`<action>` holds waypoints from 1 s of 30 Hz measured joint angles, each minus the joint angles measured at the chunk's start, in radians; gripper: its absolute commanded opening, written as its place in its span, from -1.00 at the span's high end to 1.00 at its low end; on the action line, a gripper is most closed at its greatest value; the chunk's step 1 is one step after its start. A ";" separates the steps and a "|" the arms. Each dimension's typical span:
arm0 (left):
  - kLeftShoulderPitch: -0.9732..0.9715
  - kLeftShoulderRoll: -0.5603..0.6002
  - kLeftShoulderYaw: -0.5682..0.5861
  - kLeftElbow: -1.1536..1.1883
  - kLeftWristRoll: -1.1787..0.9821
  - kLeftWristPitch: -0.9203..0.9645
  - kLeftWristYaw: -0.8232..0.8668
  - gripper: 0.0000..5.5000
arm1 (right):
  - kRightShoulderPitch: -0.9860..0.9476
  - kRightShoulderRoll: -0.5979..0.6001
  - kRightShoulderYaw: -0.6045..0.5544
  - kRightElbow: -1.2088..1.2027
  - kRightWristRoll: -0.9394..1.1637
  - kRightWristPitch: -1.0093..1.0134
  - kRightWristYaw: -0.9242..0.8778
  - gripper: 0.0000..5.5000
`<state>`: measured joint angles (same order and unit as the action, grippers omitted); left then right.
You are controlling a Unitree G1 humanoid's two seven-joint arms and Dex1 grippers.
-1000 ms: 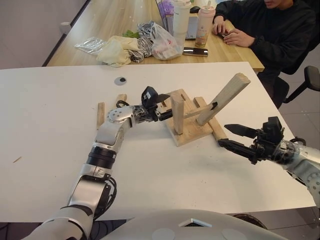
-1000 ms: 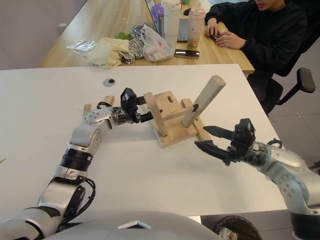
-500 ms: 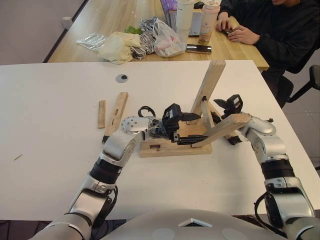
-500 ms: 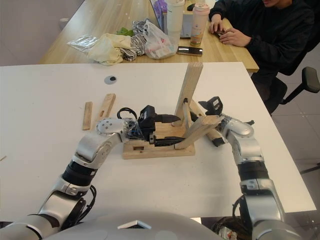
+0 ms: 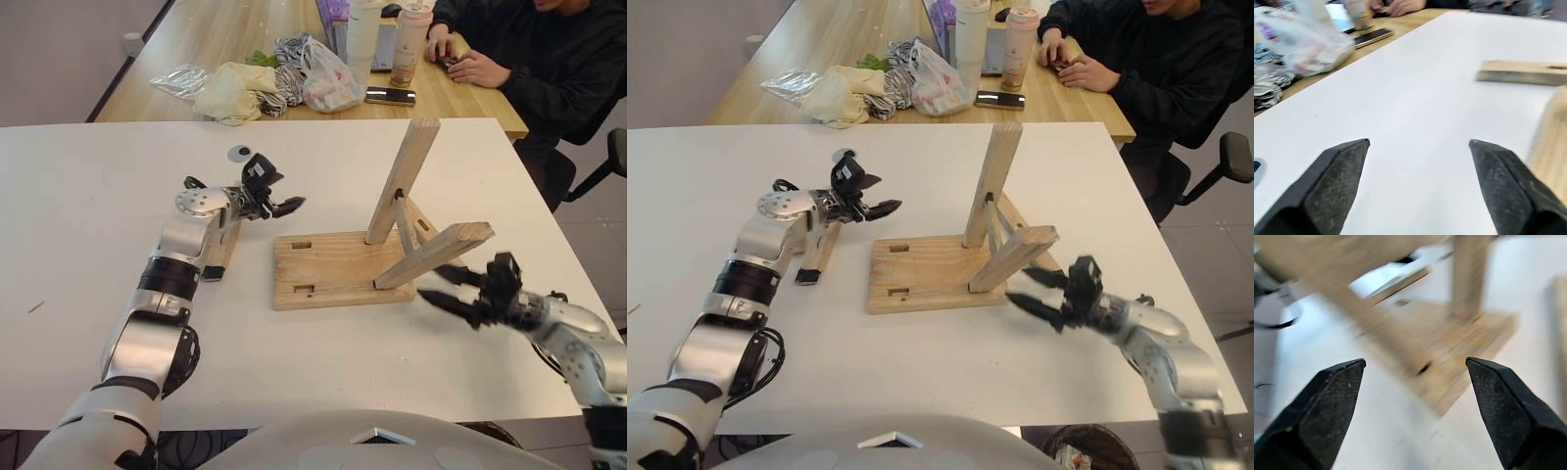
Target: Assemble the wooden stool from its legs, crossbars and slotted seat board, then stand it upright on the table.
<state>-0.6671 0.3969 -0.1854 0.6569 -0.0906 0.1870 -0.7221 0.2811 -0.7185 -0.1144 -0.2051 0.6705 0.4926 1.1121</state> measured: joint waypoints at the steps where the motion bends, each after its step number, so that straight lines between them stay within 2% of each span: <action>1: -0.012 -0.012 -0.013 0.052 0.024 -0.029 0.007 -0.36 | 0.027 -0.009 0.011 -0.014 0.000 0.023 0.018 -0.38; 5: -0.010 -0.026 -0.067 0.211 0.091 -0.112 -0.058 -0.36 | 0.020 0.004 0.165 -0.034 -0.098 0.023 0.001 -0.38; 9: -0.008 -0.017 -0.083 0.240 0.107 -0.125 -0.153 -0.36 | -0.171 0.163 0.275 0.113 -0.318 -0.144 -0.205 -0.38; 11: 0.005 0.003 -0.079 0.212 0.090 -0.093 -0.223 -0.36 | -0.327 0.314 0.290 0.274 -0.442 -0.210 -0.404 -0.38; 14: 0.040 0.048 -0.058 0.142 0.068 -0.045 -0.272 -0.36 | -0.412 0.391 0.273 0.384 -0.496 -0.294 -0.525 -0.38; 18: 0.127 0.053 -0.007 -0.001 0.016 0.050 -0.271 -0.36 | -0.441 0.409 0.242 0.439 -0.523 -0.353 -0.582 -0.38; 22: 0.244 0.028 0.136 -0.178 -0.099 0.100 -0.177 -0.36 | -0.435 0.434 0.196 0.423 -0.508 -0.381 -0.595 -0.38; 25: 0.262 0.045 0.313 -0.265 -0.168 0.108 -0.028 -0.36 | -0.393 0.433 0.173 0.368 -0.502 -0.380 -0.596 -0.38; 27: 0.265 0.071 0.373 -0.246 -0.167 0.095 0.053 -0.36 | -0.369 0.434 0.160 0.340 -0.489 -0.378 -0.599 -0.38; 30: 0.273 0.102 0.403 -0.157 -0.121 0.053 0.150 -0.36 | -0.352 0.434 0.153 0.323 -0.483 -0.372 -0.611 -0.38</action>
<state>-0.3941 0.4986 0.2178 0.4998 -0.2121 0.2398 -0.5717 -0.0707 -0.2842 0.0383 0.1181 0.1874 0.1207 0.5012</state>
